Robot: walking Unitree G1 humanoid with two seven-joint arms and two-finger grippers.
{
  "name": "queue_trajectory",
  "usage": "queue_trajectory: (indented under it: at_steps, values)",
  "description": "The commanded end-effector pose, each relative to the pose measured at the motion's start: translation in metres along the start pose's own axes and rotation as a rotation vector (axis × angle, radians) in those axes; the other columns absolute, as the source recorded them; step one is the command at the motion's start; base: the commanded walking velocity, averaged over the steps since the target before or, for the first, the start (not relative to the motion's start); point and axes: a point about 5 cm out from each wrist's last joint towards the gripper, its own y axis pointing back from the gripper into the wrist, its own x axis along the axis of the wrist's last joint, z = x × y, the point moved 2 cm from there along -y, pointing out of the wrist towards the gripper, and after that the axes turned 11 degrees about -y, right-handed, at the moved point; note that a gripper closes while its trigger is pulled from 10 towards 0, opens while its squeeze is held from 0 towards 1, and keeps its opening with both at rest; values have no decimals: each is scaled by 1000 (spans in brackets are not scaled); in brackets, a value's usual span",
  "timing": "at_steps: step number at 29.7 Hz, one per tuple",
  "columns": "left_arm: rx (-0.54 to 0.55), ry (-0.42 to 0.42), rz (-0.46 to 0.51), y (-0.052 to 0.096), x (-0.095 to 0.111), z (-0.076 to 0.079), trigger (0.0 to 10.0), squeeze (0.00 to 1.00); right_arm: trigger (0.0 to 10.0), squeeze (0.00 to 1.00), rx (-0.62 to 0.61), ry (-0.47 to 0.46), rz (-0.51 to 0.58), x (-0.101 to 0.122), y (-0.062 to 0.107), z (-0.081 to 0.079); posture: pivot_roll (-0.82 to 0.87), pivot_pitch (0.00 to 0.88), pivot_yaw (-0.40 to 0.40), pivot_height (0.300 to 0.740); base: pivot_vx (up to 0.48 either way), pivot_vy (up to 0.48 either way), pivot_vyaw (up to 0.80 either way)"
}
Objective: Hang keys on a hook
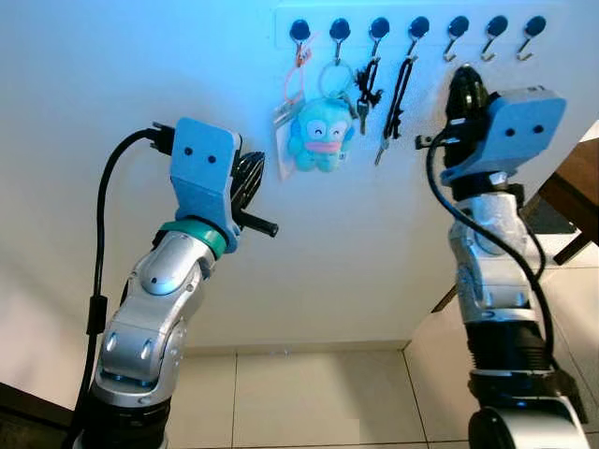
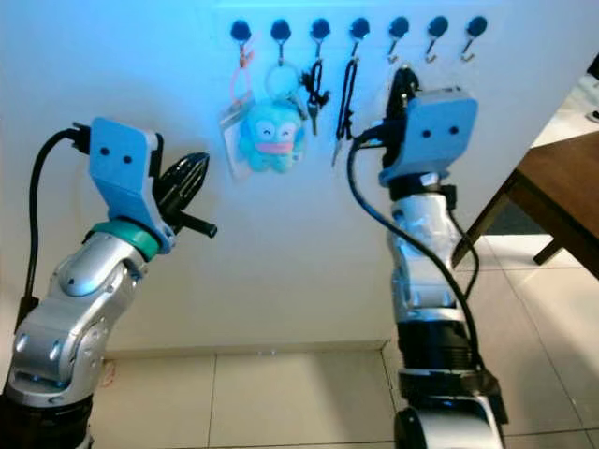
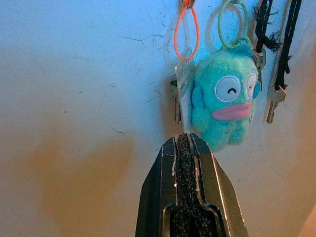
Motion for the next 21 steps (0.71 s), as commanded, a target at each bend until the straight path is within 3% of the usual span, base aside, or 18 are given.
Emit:
queue_trajectory:
  at_steps: [1,10,21]
  values:
    - [-9,-3,-5,0,0,1,10000,0,10000,0,-4,11,14,4,-7,3,-17,77,109,740,0,0,0]
    - [-2,-5,-8,1,0,1,10000,0,10000,0,13,16,19,6,-19,1,-11,74,103,740,0,0,0]
    - [0,-7,-5,2,0,0,10000,0,10000,0,48,17,-27,-4,-18,-5,-8,70,101,740,0,0,0]
